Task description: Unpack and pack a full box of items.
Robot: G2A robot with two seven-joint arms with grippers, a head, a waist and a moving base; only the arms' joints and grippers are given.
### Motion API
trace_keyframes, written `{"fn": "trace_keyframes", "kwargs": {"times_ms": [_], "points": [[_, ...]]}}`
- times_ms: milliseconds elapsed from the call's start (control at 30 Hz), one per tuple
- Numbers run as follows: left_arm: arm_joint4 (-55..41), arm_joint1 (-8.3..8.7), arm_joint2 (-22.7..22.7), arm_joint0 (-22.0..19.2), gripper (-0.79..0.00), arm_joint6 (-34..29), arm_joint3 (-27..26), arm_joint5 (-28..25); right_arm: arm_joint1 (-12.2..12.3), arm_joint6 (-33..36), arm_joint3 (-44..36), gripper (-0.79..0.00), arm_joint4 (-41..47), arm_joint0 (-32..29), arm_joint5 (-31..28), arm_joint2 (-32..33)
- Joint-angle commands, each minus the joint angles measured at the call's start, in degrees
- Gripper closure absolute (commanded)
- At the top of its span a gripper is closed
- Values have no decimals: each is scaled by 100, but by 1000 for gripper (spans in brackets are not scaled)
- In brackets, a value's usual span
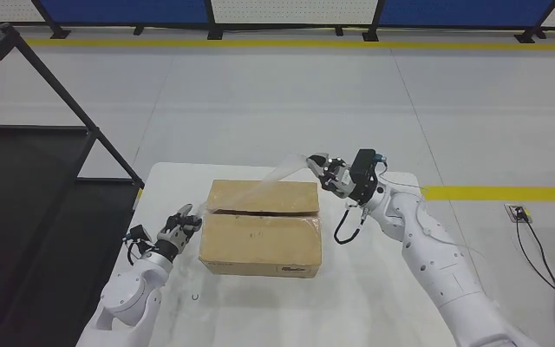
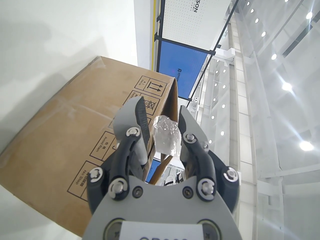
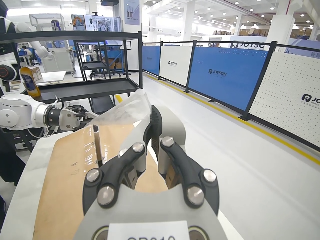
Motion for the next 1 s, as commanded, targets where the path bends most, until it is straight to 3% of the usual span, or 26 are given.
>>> {"fn": "trace_keyframes", "kwargs": {"times_ms": [0, 400, 433, 533, 633, 967], "points": [[7, -5, -2, 2, -391, 14, 0, 5, -2, 84, 21, 0, 54, 8, -50, 9], [9, -24, -72, 75, -428, 69, -91, 16, 46, 87, -47, 0, 66, -138, -155, 131], [10, -26, -82, 91, -493, 79, -123, 5, 52, 66, -61, 0, 77, -163, -184, 145], [22, -31, -126, 171, -526, 171, -256, -54, 73, 57, -102, 0, 51, -208, -209, 186], [-8, -33, -200, 263, -767, 237, -408, -47, 91, 79, -154, 0, 31, -249, -232, 217], [-186, -48, -595, 666, -785, 594, -1209, -416, 115, 201, -230, 0, 31, -290, -308, 261]]}}
